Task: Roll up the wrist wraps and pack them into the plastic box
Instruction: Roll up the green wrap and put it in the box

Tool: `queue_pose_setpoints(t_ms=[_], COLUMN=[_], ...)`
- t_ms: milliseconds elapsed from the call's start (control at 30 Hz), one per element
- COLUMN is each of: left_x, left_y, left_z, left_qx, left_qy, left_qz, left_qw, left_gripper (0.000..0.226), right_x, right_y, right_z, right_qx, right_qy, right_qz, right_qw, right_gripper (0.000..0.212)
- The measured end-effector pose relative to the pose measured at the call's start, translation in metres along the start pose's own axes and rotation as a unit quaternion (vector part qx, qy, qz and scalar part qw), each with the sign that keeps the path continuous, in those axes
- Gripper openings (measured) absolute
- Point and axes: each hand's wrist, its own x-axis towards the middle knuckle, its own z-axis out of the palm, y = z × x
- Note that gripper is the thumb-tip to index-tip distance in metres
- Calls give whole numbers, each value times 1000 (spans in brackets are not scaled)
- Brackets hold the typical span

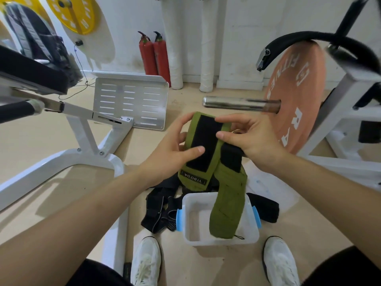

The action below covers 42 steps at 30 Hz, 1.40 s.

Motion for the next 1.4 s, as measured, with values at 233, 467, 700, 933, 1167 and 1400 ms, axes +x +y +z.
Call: queue_pose_setpoints(t_ms=[233,467,700,933,1167,1400], left_x=[-8,-3,2,-4,-6,-2], left_y=[-13,-9,-2,-4,1,0], left_z=[11,7,6,-4,-7,6], left_qx=[22,14,-9,29,65,69], left_qy=[-82,58,41,-53,-103,-15], left_qz=[4,35,19,-73,-46,27], left_qw=[996,998,999,995,991,997], left_gripper=[90,57,55,43,39,27], right_x=[13,-2,-13,-8,-3,-1], right_y=[6,1,4,1,7,4], right_z=[-23,-26,-1,-9,-12,-8], right_qx=[-54,2,-19,40,77,152], right_qy=[89,-43,-8,47,92,117], right_qz=[-38,62,42,76,130,196], right_qw=[994,997,999,995,984,962], right_gripper=[22,46,36,19,17,13])
